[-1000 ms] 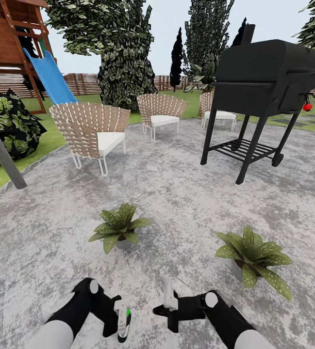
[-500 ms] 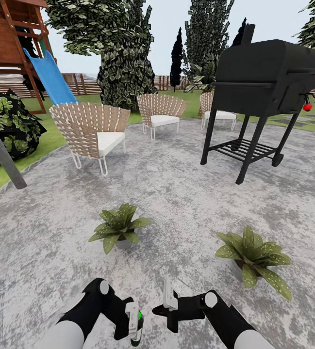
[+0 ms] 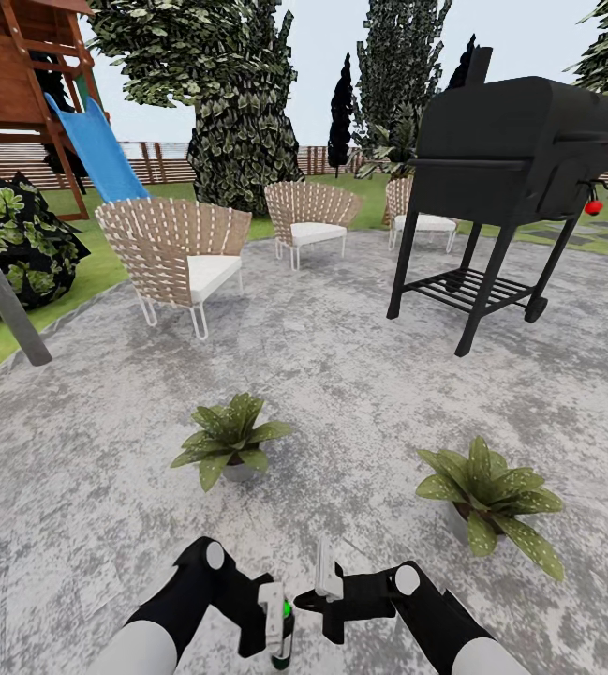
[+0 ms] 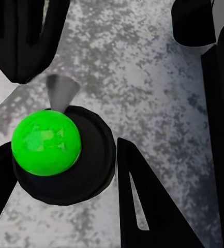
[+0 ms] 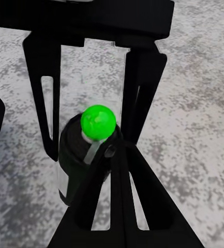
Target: Pick up the pesticide atomizer in the garden and spray insectifuge to fully cover both potted plants in the garden.
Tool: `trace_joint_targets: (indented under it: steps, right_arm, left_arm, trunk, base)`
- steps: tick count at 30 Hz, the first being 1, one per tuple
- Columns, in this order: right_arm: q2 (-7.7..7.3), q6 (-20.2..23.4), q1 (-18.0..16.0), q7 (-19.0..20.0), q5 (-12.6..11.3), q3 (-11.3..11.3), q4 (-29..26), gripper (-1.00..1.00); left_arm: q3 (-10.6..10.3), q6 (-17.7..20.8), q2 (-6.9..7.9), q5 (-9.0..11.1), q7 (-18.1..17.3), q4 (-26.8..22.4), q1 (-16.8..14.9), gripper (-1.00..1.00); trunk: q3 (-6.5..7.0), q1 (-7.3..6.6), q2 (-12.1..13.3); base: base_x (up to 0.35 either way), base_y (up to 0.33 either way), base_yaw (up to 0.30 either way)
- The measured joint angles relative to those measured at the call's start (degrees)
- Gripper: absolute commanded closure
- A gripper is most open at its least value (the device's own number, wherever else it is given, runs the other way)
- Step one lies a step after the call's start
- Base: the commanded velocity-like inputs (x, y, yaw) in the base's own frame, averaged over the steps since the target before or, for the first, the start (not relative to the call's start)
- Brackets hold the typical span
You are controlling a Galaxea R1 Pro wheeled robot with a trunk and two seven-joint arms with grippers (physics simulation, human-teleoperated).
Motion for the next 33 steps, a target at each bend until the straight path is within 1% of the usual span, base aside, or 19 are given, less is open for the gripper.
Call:
trace_joint_targets:
  steps: [2,4,11,14,15,16,19,20,21,22,25,26,27,28,29,30,31,32,33]
  right_arm:
    - [0.0,0.0,0.0,0.0,0.0,0.0,-0.05,1.0]
    - [0.0,0.0,0.0,0.0,0.0,0.0,-0.06,1.0]
    - [0.0,0.0,0.0,0.0,0.0,0.0,-0.06,1.0]
    - [0.0,0.0,0.0,0.0,0.07,0.0,-0.03,1.0]
    - [0.0,0.0,0.0,-0.03,0.08,0.0,0.0,1.0]
    - [0.0,0.0,0.0,-0.06,0.1,0.0,0.02,1.0]
    - [0.0,0.0,0.0,-0.08,0.16,0.0,0.03,1.0]
    - [-0.03,0.0,0.0,-0.09,0.21,0.01,0.07,1.0]
    - [-0.07,-0.05,0.0,-0.09,0.25,0.07,0.17,1.0]
    - [-0.08,-0.07,0.0,-0.12,0.26,0.08,0.19,-1.0]
    - [-0.53,-0.08,0.0,-0.16,0.19,-0.04,0.37,-1.0]
    - [-0.63,-0.07,0.0,-0.16,0.16,-0.05,0.41,-1.0]
    - [-0.71,-0.08,0.0,-0.2,0.19,-0.09,0.48,-1.0]
    - [-0.91,-0.1,0.0,-0.27,0.2,-0.12,0.53,-1.0]
    - [-1.59,-0.13,0.0,-0.76,0.2,-0.14,0.84,-1.0]
    - [-2.7,-0.16,0.0,-2.41,0.16,-0.17,1.88,-1.0]
    - [-4.2,-0.12,0.01,-7.56,0.08,-0.34,5.14,-1.0]
    - [-4.8,-0.15,0.01,-11.49,-0.03,-0.41,7.76,-1.0]
    - [-5.29,-0.15,0.03,-18.23,-0.15,-0.29,12.06,-1.0]
  left_arm:
    - [-0.04,-0.11,0.05,2.04,0.08,0.0,0.0,1.0]
    - [-0.03,-0.17,0.06,2.54,0.06,0.0,-0.03,1.0]
    - [-0.09,-0.14,0.13,2.62,0.16,0.0,-0.01,1.0]
    - [-0.32,-0.08,0.92,1.94,0.37,0.03,-0.03,1.0]
    - [-0.34,-0.06,1.78,1.74,0.38,0.06,-0.02,1.0]
    - [-0.37,-0.04,3.23,1.63,0.39,0.08,0.0,1.0]
    - [-0.38,-0.02,8.31,1.76,0.4,0.1,0.14,1.0]
    - [-0.17,-0.04,9.76,1.66,0.35,0.06,0.68,1.0]
    - [0.16,-0.08,12.05,1.47,0.39,-0.03,2.71,1.0]
    - [0.25,-0.1,13.65,1.46,0.51,-0.06,3.7,1.0]
    - [0.47,0.02,18.27,1.64,2.27,0.12,5.18,1.0]
    - [0.51,0.03,19.52,1.8,3.66,0.1,6.77,1.0]
    - [0.82,0.17,20.25,2.04,5.92,0.09,8.3,1.0]
    - [1.4,0.3,20.66,2.33,8.58,0.09,9.16,1.0]
    - [2.55,0.41,20.87,2.57,11.39,0.17,9.62,1.0]
    - [4.61,0.45,20.8,2.95,14.27,1.0,9.87,1.0]
    - [9.07,0.38,20.53,3.75,19.16,3.83,10.03,1.0]
    - [11.83,0.25,20.42,4.44,22.17,5.55,10.07,1.0]
    - [15.68,0.03,20.32,5.47,26.44,7.96,10.11,1.0]
  trunk:
    - [0.0,0.0,0.0]
    - [0.0,0.0,0.0]
    - [0.0,0.0,0.0]
    - [0.0,0.0,0.0]
    - [0.0,0.0,0.0]
    - [0.0,0.0,0.0]
    - [0.0,0.0,0.0]
    - [0.0,0.0,0.0]
    - [-0.01,0.0,0.0]
    - [-0.01,0.0,0.0]
    - [0.0,0.0,0.0]
    - [-0.01,0.0,0.0]
    - [-0.01,0.0,0.0]
    - [-0.01,0.0,0.0]
    - [0.0,0.0,0.0]
    - [-0.01,0.0,0.0]
    - [-0.01,0.01,0.0]
    - [-0.01,0.0,0.0]
    - [-0.01,0.01,0.0]
  base:
    - [0.0,0.0,0.0]
    - [0.0,0.0,0.0]
    - [0.0,0.0,0.0]
    - [0.0,0.0,0.0]
    - [0.0,0.0,0.0]
    - [0.0,0.0,0.0]
    - [0.0,0.0,0.0]
    - [0.0,0.0,0.0]
    - [0.0,0.0,0.0]
    - [0.0,0.0,0.0]
    - [0.0,0.0,0.0]
    - [0.0,0.0,0.0]
    - [0.0,0.0,0.0]
    - [0.0,0.0,0.0]
    - [0.0,0.0,0.0]
    - [0.0,0.0,0.0]
    - [0.0,0.0,0.0]
    - [0.0,0.0,0.0]
    - [0.0,0.0,0.0]
